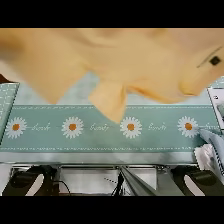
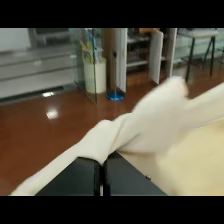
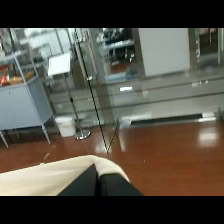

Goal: Fold the shirts.

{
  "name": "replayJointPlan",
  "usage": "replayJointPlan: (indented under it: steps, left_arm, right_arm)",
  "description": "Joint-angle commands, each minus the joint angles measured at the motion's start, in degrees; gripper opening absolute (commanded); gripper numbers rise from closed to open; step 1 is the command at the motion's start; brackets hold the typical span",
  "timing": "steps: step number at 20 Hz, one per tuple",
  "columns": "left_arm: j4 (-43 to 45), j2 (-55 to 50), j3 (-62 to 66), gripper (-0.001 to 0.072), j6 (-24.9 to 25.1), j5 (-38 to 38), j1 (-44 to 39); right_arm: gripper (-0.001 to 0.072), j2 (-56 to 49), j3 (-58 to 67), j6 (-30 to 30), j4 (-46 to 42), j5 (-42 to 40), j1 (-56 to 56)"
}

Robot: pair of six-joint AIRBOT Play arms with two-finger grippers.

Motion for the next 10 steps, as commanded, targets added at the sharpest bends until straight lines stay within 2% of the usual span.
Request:
replayJointPlan:
  steps: [1, 5, 7, 10]
  left_arm:
    - [2.5, 0.1, 8.7, 0.0023, -5.2, -11.4, 0.0]
    - [2.5, 0.3, 11.9, 0.0023, -11.6, -23.4, 0.0]
    - [2.4, 0.3, 11.8, 0.0022, -14.4, -28.6, 0.0]
    - [2.4, -1.3, 9.6, 0.0023, -19.7, -37.7, 0.0]
  right_arm:
    - [0.0037, 0.4, 7.5, 1.4, -0.1, 10.1, -0.7]
    - [0.0037, 0.3, 8.0, 1.3, 0.9, 23.4, -0.7]
    - [0.0037, -0.2, 8.0, 0.7, -2.0, 30.6, -0.7]
    - [0.0036, -4.9, 8.0, -3.8, -4.5, 47.7, -0.7]
